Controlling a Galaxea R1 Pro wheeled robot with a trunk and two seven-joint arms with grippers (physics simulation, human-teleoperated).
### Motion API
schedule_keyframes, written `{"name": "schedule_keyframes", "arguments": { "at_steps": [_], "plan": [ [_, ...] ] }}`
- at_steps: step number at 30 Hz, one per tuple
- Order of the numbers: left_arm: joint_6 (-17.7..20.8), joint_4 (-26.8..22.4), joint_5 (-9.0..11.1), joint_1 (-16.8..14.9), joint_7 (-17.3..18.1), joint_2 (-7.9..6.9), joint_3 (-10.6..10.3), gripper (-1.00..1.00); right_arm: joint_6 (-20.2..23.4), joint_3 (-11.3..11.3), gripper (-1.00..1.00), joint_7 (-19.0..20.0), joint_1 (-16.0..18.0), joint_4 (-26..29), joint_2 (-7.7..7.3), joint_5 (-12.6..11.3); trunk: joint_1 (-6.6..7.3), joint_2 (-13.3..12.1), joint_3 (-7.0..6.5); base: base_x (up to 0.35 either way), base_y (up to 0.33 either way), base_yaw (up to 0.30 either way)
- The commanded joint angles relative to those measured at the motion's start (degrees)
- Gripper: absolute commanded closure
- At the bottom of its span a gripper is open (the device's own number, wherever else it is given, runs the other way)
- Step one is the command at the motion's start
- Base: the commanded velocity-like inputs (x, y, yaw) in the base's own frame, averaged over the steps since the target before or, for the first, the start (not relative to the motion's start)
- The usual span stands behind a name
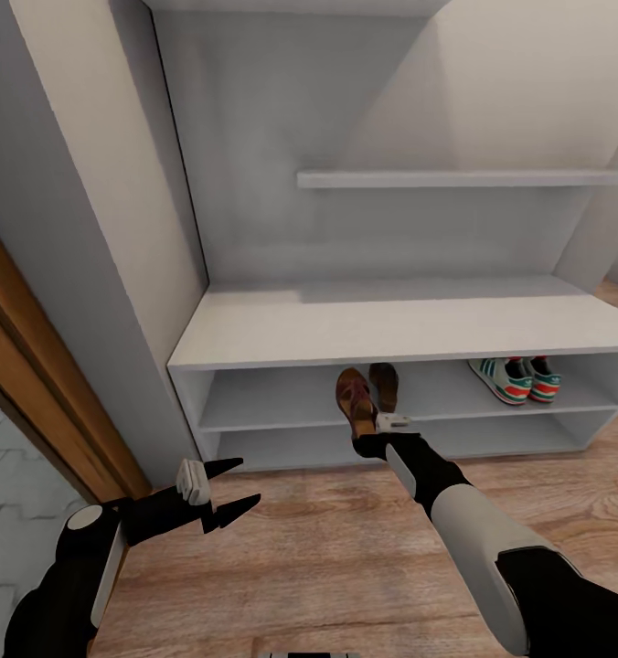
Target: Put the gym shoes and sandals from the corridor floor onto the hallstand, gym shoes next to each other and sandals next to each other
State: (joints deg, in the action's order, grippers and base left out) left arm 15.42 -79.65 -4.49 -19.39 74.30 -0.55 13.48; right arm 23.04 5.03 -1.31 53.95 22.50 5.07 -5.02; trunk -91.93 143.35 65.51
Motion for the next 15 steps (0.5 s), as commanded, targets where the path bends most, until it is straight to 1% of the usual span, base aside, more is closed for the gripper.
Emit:
{"name": "schedule_keyframes", "arguments": {
  "at_steps": [1,9,15],
  "plan": [
    [0.6,-0.1,-0.3,0.0,0.3,0.02,0.1,-1.00,0.3,0.4,1.00,-0.2,0.0,0.1,-0.05,-0.5,0.01,0.0,0.05,0.005,0.000,0.000],
    [0.6,-0.1,-0.3,0.0,0.4,0.02,0.1,-1.00,1.2,0.3,1.00,-0.3,0.0,-0.1,-0.06,-0.5,0.01,0.0,0.05,0.001,0.000,0.000],
    [0.6,-0.1,-0.3,0.0,0.6,0.02,0.1,-1.00,6.4,0.3,1.00,-0.3,0.0,0.2,-0.06,-0.5,0.01,0.0,0.05,0.000,0.000,0.000]
  ]
}}
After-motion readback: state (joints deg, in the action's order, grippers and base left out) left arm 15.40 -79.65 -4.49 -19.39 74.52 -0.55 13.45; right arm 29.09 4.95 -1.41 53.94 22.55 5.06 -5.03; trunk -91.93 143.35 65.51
